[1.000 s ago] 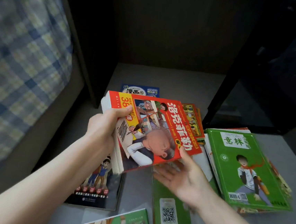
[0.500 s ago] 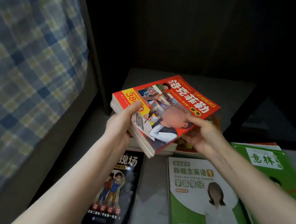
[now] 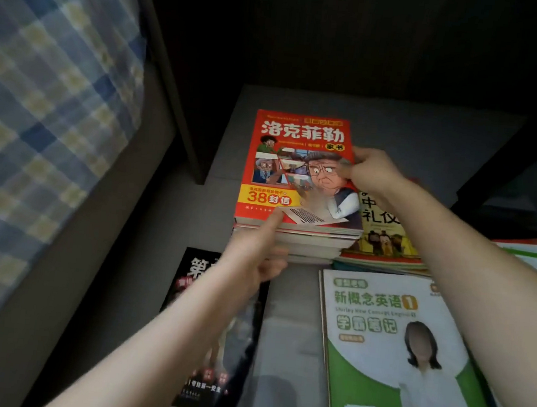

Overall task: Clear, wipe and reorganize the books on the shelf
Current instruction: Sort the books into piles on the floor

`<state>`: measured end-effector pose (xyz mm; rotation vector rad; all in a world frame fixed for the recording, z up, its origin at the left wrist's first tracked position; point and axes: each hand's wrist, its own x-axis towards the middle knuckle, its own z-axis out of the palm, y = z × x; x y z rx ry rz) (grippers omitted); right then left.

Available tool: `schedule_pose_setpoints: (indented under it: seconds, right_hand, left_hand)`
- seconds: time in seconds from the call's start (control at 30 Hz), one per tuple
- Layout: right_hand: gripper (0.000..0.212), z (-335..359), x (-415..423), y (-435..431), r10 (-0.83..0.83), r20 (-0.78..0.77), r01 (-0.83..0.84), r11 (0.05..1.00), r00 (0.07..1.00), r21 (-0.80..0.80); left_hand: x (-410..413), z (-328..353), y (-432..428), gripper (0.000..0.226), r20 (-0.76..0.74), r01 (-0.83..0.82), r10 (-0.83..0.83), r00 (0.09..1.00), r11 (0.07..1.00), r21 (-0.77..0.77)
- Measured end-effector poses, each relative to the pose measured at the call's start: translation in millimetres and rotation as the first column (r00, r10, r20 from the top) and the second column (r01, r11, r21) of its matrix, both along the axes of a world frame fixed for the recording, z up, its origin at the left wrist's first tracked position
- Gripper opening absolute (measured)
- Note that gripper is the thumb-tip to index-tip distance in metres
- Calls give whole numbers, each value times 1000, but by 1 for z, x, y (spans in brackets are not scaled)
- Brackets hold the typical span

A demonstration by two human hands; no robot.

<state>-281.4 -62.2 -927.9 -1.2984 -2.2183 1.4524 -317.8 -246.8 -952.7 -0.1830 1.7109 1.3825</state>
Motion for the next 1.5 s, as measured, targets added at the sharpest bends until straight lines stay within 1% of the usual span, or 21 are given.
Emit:
schedule_pose_setpoints:
  seconds: [0.07,0.13,0.2,0.27,0.33,0.4,0.47,0.5,0.57,0.63,0.7,0.77,0.83,0.93,1.0,1.13,1.23,1.3,1.4,1.47,1.5]
  right_hand:
    - [36,0,10,-3,-2,-3,2,998,1000,65]
    - [37,3,29,-11,-96,-9,95,967,995,238]
    - [25,4,54,-26,-168,-45,172,916,985,363]
    - [12,2,87,-54,-82,-18,84,949,996,304]
    - [15,-4,121,-88,127,104,-137,986,986,97]
    - [14,-20,156,-123,358,275,-337,934,892,-120]
    - [19,-43,186,-151,505,411,-417,862,759,-289]
    - [21,-56,200,-163,555,452,-423,830,699,-365]
    - [23,-79,224,-183,617,516,-429,786,594,-446]
    - [24,-95,242,-200,650,569,-417,760,504,-499]
    - [21,-106,256,-219,642,580,-327,762,502,-559]
    - [24,-111,264,-235,578,555,-182,772,598,-609]
    - [28,-114,269,-247,511,532,-97,777,675,-622]
    - [31,-115,275,-256,421,507,-17,782,752,-623]
    - [36,-116,278,-255,425,477,-19,761,770,-648]
    - [42,-103,284,-242,506,368,-83,667,780,-741]
    - [41,-72,288,-237,459,178,-171,621,871,-765]
    - [46,-47,286,-234,390,79,-238,698,917,-675]
    - [38,0,268,-213,328,-43,-312,836,944,-451]
    - [33,35,253,-198,352,1,-347,924,936,-164]
    - [31,53,244,-193,377,91,-380,925,922,25]
  left_hand:
    - [-11,4,-10,44,-77,50,-49,996,999,3]
    - [-20,14,-23,44,-136,49,-47,990,999,10]
    - [-24,21,-37,44,-196,52,-57,979,998,-29]
    - [-17,20,-57,42,-221,122,-150,964,983,-135]
    - [-6,5,-80,40,-241,233,-302,922,932,-278]
    - [11,-15,-106,37,-210,405,-554,806,773,-488]
    - [29,-34,-134,31,-72,544,-783,618,492,-680]
    - [38,-44,-147,32,29,599,-842,539,358,-716]
    - [54,-57,-167,45,182,711,-904,388,168,-683]
    - [68,-66,-176,54,162,736,-969,188,30,-677]
    - [82,-71,-176,56,93,668,-996,11,-62,-741]
    - [90,-78,-171,62,54,607,-998,-39,-67,-792]
    - [93,-85,-168,64,53,626,-998,45,-14,-780]
    - [91,-86,-171,42,91,742,-972,217,104,-662]
    - [91,-76,-174,30,101,816,-961,257,160,-556]
    - [97,-43,-176,22,29,880,-902,431,414,-232]
    - [95,-9,-165,29,-125,880,-899,419,437,-186]
    - [81,19,-155,36,-217,875,-893,395,437,-206]
    - [56,58,-138,37,-321,847,-884,339,435,-304]
    - [52,83,-124,59,-485,796,-834,264,472,-378]
    - [55,96,-118,75,-628,737,-755,188,531,-418]
